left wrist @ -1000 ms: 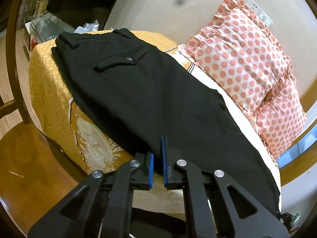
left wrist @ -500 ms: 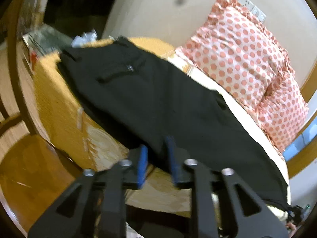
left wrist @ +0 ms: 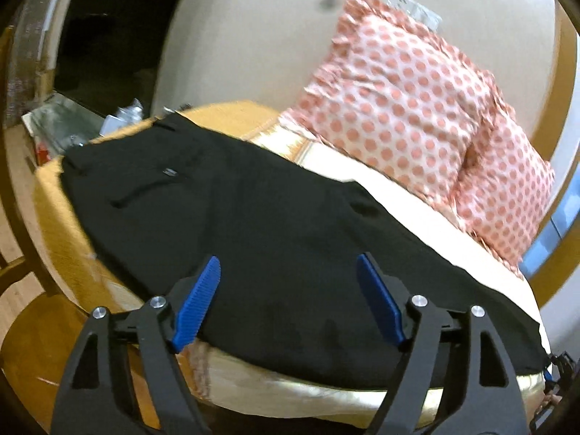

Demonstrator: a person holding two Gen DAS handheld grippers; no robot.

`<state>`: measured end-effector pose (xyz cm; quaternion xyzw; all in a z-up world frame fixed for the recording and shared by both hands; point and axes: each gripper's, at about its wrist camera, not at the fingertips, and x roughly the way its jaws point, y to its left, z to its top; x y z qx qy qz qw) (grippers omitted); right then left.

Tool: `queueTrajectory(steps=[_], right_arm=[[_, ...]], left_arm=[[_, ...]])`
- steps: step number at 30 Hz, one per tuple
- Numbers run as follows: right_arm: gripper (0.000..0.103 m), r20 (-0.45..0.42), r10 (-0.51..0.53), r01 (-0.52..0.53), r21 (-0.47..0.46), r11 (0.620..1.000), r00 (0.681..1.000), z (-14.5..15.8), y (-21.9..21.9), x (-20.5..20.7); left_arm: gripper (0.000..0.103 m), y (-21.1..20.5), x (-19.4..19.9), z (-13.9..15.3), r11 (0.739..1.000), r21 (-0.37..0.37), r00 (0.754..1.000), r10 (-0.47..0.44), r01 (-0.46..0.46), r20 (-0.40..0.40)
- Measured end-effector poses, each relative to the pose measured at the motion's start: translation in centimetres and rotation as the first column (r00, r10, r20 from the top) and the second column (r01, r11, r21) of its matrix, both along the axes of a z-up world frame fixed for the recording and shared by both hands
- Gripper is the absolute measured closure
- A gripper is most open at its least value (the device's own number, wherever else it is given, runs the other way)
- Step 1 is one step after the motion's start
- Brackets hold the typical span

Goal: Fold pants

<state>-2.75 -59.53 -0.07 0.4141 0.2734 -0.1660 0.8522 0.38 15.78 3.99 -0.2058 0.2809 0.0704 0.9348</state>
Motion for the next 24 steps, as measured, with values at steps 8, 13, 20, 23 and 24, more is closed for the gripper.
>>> queueTrajectory(steps=[8,13,20,23,24], right_arm=[[0.067,0.062,0.019,-0.019,0.001,1.000,0.998,-0.5,1.9,0.1],[0.097,0.057,-0.036,0.035,0.028,0.999,0.998,-1.2,0.4,1.3],[0.098,0.170,0.191,-0.150,-0.227,0.962,0.967,6.8,8.1,5.0],[0.098,0.246,0.405,-0.332,-0.289,0.898,0.881,10.6,14.9,7.9],[0.098,0.260,0.454,-0.375,-0.301,0.877,0.853,11.2,16.7,8.5]], left_arm=[[0.015,-1.0,1.5,-2.0,0.998,-0.002,0.998,-0.059,0.059,-0.036],[0.006,-1.6,1.4,-2.6,0.993,0.048,0.993,-0.111,0.113,-0.027],[0.002,-3.0,1.8,-3.1,0.977,0.161,0.990,-0.130,0.138,-0.058],[0.002,-2.4,1.6,-3.1,0.982,0.126,0.990,-0.136,0.140,-0.040],[0.002,-2.3,1.6,-3.0,0.983,0.119,0.990,-0.137,0.140,-0.037]])
